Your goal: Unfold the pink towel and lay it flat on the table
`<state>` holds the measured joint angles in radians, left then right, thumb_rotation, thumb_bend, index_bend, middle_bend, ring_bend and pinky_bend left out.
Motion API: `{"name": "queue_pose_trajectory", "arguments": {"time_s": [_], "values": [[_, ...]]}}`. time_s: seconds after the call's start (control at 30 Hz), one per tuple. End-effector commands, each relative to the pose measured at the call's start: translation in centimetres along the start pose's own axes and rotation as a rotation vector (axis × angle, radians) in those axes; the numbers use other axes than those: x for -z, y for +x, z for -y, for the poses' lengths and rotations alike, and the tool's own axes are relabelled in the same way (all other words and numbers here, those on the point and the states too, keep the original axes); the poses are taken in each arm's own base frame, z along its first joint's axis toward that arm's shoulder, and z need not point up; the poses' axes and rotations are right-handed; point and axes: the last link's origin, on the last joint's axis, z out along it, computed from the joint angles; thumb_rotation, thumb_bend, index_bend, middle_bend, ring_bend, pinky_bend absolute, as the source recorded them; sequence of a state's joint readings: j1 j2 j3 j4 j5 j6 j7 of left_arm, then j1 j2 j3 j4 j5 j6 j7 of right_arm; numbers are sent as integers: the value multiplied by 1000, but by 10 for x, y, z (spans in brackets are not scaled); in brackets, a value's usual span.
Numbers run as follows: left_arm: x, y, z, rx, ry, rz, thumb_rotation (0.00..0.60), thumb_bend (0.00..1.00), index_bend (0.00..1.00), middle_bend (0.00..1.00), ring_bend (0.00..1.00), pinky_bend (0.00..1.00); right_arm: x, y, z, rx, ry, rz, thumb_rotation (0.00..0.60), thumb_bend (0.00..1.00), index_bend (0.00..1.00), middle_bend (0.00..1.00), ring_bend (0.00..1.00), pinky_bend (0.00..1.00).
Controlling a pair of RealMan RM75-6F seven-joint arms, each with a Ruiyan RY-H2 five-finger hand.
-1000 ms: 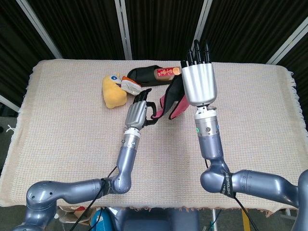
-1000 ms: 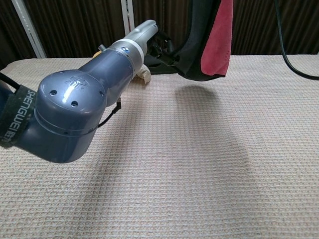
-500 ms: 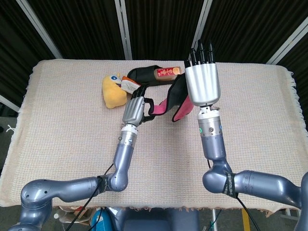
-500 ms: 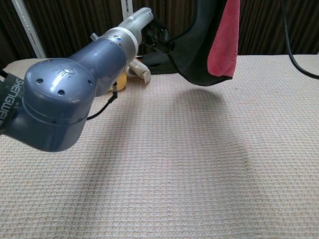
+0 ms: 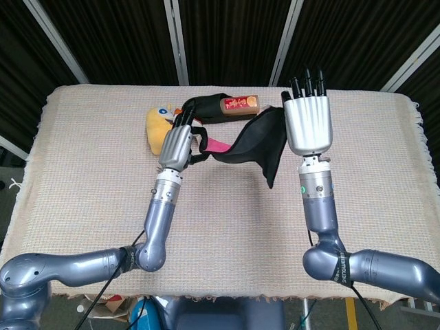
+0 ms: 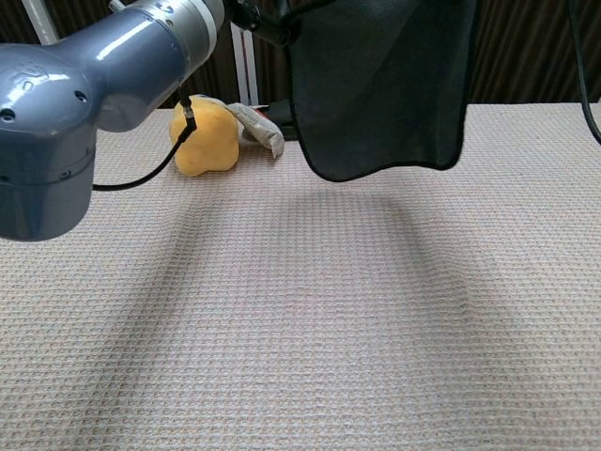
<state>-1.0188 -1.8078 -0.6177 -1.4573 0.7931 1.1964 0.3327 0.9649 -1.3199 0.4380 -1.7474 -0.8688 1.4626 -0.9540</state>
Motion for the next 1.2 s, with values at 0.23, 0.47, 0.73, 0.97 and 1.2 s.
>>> {"name": "queue_pose_trajectory", "arguments": {"time_s": [0.23, 0.47, 0.73, 0.97, 1.2], "values": [[2, 23, -1, -15, -18, -38, 600, 520, 722, 64, 0, 0, 16, -8, -18, -22, -20, 22, 600, 661, 718, 315, 131, 121], [-1, 36, -7, -55, -43, -50, 600, 516, 724, 67, 0, 0, 16, -15, -28, -47, -34, 43, 600, 662, 720, 318, 131, 122], [-2, 31, -7, -77, -27, -37, 600, 516, 725, 68, 0, 0, 16, -27, -34, -63, -43, 67, 600, 663, 722, 319, 131, 122], [-6, 25, -1, -102, -15, -33, 600, 516, 726, 68, 0, 0, 16, -44, -42, -83, -57, 92, 600, 665, 723, 320, 131, 127], [-9, 19, 3, -114, -9, -29, 600, 516, 728, 69, 0, 0, 14, -56, -42, -93, -58, 98, 600, 665, 725, 321, 131, 130]]}}
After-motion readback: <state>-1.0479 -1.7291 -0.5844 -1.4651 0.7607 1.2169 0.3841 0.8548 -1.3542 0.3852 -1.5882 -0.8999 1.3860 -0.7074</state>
